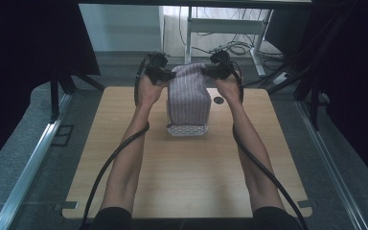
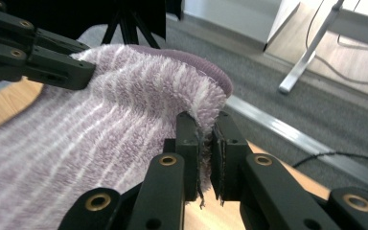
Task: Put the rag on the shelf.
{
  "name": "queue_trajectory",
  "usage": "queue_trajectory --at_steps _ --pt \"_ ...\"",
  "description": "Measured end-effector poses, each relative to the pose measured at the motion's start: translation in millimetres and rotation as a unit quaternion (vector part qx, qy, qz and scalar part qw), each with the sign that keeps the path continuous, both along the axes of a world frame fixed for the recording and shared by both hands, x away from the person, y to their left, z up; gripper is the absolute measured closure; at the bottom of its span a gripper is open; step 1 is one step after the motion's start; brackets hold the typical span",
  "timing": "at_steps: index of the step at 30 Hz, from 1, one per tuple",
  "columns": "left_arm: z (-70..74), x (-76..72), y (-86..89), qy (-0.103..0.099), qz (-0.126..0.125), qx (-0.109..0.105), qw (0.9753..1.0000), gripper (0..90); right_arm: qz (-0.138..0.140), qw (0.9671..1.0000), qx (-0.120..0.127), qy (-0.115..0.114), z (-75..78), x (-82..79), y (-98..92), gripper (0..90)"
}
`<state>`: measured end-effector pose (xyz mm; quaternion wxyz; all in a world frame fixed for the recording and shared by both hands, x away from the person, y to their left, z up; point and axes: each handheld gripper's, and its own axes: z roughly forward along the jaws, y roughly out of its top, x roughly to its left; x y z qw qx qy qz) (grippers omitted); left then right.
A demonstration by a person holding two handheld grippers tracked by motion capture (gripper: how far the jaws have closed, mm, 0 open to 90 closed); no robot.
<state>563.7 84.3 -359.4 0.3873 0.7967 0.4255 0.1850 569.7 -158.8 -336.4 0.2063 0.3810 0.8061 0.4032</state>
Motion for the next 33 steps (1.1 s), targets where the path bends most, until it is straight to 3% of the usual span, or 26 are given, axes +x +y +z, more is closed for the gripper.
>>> queue_trajectory --at_steps 5,8,13,17,25,33 --pt "-11.6 0.9 -2.0 0.027 -0.001 0.01 0.9996 72.5 0.001 0.9998 -0.005 0.02 -14.5 1.4 -1.8 79.2" --pt "-17.0 1.2 -0.6 0.039 0.01 0.019 0.999 61.1 -0.001 0.9994 -0.006 0.033 -19.8 2.6 -3.9 70.7" --pt "-19.8 -0.2 8.3 0.049 0.022 0.004 0.9986 43.4 -0.003 0.9986 0.003 0.052 -25.4 3.9 -11.0 58.3" --pt "-17.1 -5.2 14.7 0.044 0.021 -0.005 0.9988 35.6 0.0 0.9983 0.009 0.058 -30.0 1.8 -16.7 51.2" --pt "-4.1 -26.7 24.3 0.012 -0.001 -0.021 0.9997 25.0 0.014 0.9971 0.036 0.065 -31.0 -9.8 -27.3 40.3" --pt "2.1 -47.3 26.5 0.003 -0.034 -0.039 0.9987 19.7 0.027 0.9973 0.049 0.047 -23.5 -29.5 -30.8 33.0"
